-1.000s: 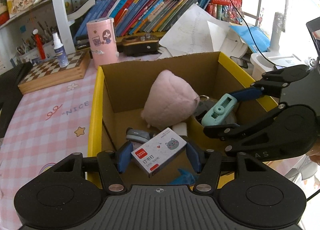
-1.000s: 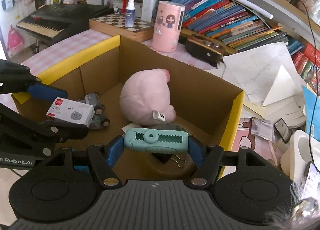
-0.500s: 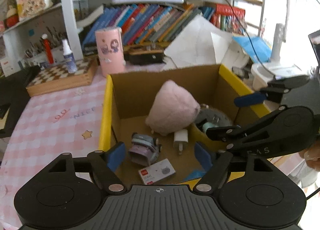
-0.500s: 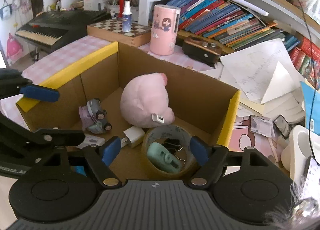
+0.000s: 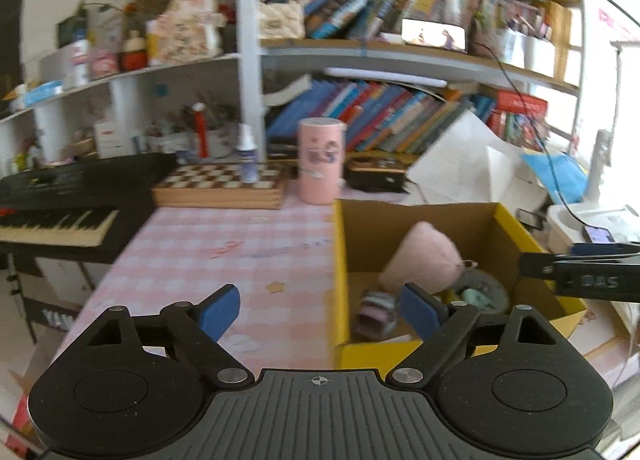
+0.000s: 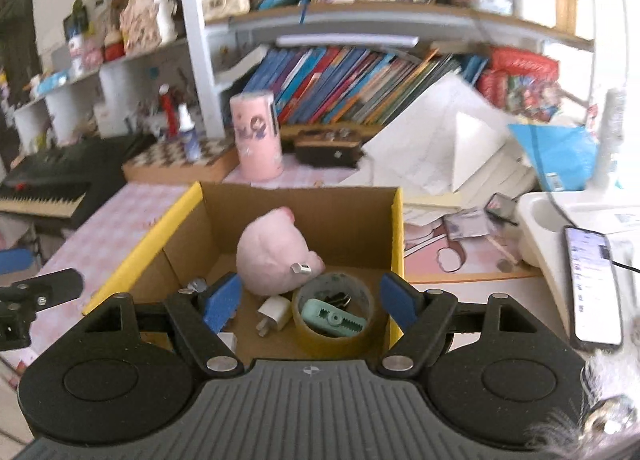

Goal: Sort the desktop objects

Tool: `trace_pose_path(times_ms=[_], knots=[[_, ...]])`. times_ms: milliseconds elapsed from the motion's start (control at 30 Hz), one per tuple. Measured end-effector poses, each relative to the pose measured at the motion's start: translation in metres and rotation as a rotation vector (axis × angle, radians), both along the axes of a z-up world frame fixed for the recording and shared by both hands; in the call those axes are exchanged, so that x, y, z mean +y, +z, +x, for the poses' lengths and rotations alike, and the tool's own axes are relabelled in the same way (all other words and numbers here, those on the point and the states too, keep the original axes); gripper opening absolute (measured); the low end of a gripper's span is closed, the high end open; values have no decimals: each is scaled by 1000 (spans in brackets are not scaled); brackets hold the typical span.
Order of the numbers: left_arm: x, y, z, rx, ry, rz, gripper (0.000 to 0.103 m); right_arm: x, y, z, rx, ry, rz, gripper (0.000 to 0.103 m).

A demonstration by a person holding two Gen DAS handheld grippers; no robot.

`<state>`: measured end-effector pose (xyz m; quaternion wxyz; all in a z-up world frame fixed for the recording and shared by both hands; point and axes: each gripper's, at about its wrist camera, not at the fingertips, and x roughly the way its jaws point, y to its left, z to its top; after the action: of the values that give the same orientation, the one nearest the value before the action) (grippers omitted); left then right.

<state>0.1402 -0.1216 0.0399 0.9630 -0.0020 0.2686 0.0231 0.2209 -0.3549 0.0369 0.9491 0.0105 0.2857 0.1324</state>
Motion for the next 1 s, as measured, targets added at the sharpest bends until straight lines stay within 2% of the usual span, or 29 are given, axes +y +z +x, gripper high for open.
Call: trace_pose_path(times_ms=[167, 433, 633, 800, 1000], knots=[[23, -2, -31, -12, 53, 6, 94, 12, 5, -40, -76, -68, -18, 75], [51, -6, -79, -15, 102, 15, 98, 41, -5, -99, -101, -136, -43, 75], [67, -13, -110, 1, 115, 10, 98, 66, -10, -140, -85, -141, -51, 75], [76, -25, -134, 44, 117, 13, 98, 84, -15, -171, -66, -143, -57, 78], [81, -36, -148, 107, 98, 18, 98, 101, -23, -199, -41, -141, -60, 90]])
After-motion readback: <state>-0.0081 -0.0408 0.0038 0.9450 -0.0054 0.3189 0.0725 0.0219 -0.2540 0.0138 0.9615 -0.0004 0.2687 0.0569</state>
